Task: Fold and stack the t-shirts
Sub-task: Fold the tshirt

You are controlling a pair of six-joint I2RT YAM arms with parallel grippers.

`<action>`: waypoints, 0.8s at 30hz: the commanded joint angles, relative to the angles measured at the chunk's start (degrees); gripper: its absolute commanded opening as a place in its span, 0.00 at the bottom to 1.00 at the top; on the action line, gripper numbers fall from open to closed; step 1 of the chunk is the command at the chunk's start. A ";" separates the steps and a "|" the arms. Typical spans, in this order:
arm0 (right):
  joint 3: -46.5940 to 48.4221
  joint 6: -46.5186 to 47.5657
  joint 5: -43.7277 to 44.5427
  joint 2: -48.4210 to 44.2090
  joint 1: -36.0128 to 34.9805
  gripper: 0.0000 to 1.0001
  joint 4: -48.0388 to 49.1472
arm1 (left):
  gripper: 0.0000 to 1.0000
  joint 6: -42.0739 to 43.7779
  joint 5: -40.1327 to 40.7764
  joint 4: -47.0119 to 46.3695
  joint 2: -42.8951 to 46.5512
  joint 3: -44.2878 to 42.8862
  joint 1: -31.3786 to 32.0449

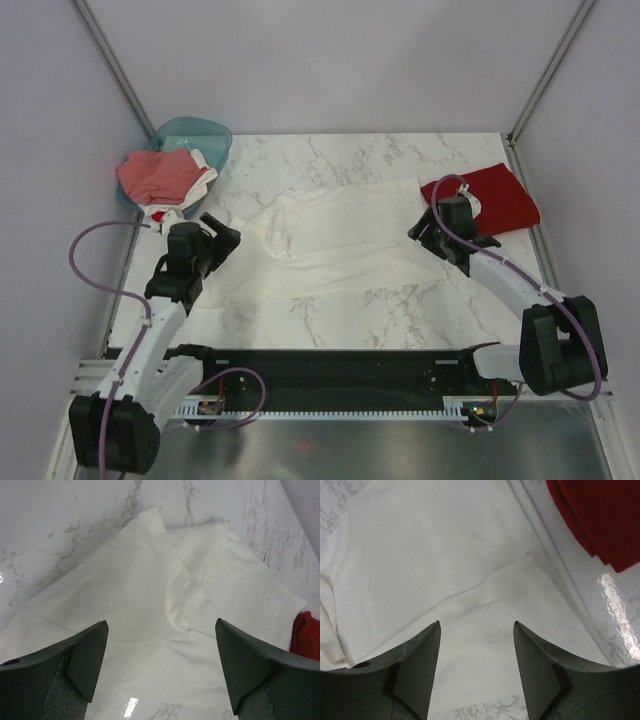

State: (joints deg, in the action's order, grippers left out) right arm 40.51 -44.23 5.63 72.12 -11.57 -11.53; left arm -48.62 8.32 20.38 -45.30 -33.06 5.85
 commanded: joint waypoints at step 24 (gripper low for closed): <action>24.78 5.02 -1.32 27.54 -4.51 0.63 5.74 | 0.94 17.58 -6.38 -13.88 -43.36 -28.18 14.28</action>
State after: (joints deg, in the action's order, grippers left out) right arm 60.45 -40.73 3.01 97.17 -16.21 -5.58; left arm -37.89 0.45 6.72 -83.31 -55.35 19.22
